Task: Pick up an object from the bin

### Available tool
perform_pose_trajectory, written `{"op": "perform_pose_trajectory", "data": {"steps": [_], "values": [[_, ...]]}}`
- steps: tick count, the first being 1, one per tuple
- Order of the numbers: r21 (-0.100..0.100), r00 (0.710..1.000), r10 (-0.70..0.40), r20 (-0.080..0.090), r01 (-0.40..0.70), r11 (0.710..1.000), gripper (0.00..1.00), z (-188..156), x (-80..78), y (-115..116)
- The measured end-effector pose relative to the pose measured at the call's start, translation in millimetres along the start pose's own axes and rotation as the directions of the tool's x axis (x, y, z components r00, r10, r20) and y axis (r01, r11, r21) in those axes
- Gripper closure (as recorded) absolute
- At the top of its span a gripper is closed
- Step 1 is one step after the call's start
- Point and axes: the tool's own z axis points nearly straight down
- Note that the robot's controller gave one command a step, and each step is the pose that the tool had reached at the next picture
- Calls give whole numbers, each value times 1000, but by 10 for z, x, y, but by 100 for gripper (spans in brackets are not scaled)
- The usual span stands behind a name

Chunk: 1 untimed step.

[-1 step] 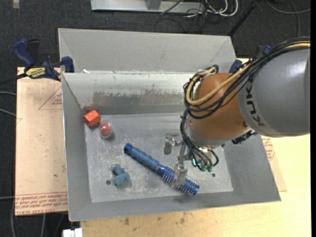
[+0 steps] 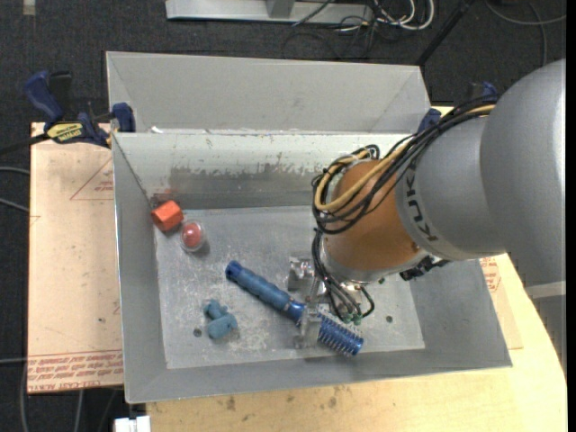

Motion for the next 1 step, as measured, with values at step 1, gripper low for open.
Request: {"op": "perform_pose_trajectory", "data": {"steps": [1], "values": [[-1, 1000, 2, 5, -2, 1000, 100, -46, -11, 3]]}}
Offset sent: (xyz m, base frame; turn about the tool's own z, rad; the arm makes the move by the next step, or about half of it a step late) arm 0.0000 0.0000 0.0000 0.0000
